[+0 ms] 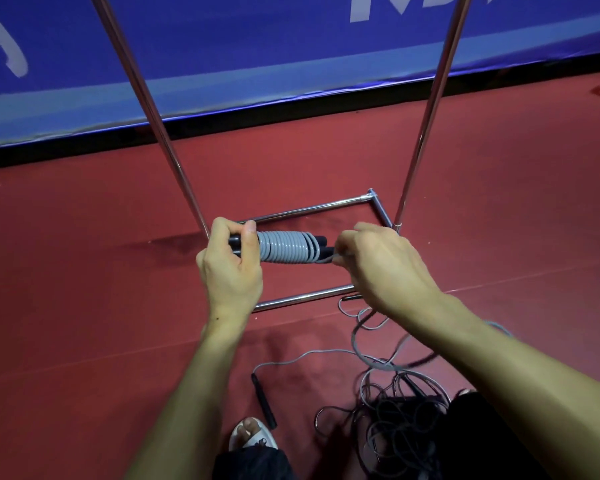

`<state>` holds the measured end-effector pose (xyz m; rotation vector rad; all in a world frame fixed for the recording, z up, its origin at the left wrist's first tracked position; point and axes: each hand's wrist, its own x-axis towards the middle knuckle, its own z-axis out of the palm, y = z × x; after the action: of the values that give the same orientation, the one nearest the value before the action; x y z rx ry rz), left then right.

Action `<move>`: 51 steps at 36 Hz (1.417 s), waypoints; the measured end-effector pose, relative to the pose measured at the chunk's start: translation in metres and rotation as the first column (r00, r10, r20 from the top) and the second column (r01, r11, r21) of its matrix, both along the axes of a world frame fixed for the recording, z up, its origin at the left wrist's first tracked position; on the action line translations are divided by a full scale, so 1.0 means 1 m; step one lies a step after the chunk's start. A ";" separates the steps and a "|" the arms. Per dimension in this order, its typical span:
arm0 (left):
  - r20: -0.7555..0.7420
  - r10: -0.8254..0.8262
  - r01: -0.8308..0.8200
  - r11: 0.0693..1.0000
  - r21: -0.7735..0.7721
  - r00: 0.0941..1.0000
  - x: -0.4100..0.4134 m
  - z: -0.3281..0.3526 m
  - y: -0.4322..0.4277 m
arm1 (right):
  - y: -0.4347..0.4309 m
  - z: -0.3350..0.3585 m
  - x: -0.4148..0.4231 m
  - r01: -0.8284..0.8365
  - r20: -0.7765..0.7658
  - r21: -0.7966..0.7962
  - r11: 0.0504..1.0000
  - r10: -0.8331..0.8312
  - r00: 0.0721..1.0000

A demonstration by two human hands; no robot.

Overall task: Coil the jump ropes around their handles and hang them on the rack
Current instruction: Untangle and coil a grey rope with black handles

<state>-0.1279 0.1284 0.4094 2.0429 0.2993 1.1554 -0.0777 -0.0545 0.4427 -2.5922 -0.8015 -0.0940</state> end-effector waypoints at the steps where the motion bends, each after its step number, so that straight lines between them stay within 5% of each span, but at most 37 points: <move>1: -0.006 -0.022 0.022 1.000 -0.003 1.000 -0.001 0.000 0.001 | -0.002 0.001 0.003 -0.043 0.012 0.000 0.999 0.043 0.999; 10: -0.104 -0.250 0.243 0.967 -0.077 0.963 -0.008 0.014 0.001 | -0.022 0.027 0.045 -0.350 -0.205 0.120 0.929 0.368 0.907; 18: -0.061 -0.477 0.441 0.848 -0.294 0.877 -0.011 0.025 -0.006 | -0.028 0.029 0.056 -0.412 -0.601 0.372 0.832 0.554 0.576; 22: -0.060 -0.533 0.481 0.801 -0.356 0.844 -0.009 0.023 -0.008 | -0.024 0.023 0.058 -0.449 -0.655 0.341 0.826 0.551 0.517; 30: 0.171 -0.490 0.461 0.566 -0.683 0.855 -0.002 0.016 -0.013 | -0.021 0.007 0.055 -0.290 -0.568 0.588 0.755 0.641 0.516; 39: 0.157 -0.384 0.359 0.539 -0.762 0.910 0.007 0.009 -0.014 | -0.020 -0.023 0.045 -0.053 -0.495 0.792 0.609 0.689 0.529; 45: 0.115 -0.353 0.296 0.517 -0.803 0.928 0.009 0.009 -0.016 | -0.025 -0.034 0.042 0.194 -0.497 0.867 0.458 0.805 0.324; 51: 0.127 -0.408 0.332 0.482 -0.811 0.904 0.009 0.007 -0.021 | -0.033 -0.042 0.050 0.137 -0.551 0.834 0.534 0.811 0.198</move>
<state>-0.1191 0.1069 0.4164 1.2001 0.3297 0.4746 -0.0281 -0.0870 0.4007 -1.0532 -0.6520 1.0133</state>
